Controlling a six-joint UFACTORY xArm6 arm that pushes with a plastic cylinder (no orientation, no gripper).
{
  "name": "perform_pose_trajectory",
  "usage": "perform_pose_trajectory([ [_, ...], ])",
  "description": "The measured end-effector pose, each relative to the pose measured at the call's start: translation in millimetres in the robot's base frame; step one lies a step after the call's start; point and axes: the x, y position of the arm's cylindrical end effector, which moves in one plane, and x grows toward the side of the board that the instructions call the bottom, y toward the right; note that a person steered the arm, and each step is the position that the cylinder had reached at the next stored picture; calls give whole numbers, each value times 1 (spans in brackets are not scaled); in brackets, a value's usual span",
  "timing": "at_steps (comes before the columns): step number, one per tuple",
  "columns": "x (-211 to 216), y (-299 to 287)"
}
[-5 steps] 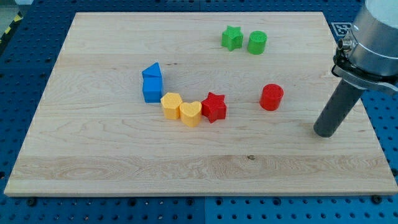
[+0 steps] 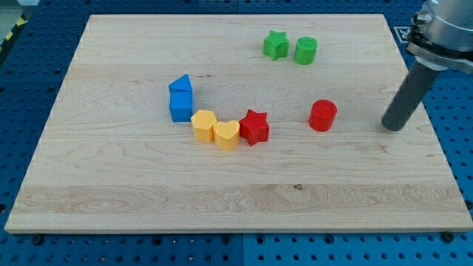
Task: Touch the right of the red circle
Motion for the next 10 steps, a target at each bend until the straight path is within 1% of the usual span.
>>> perform_pose_trajectory([
  [1,0,-15],
  [7,10,-17],
  [10,10,-35],
])
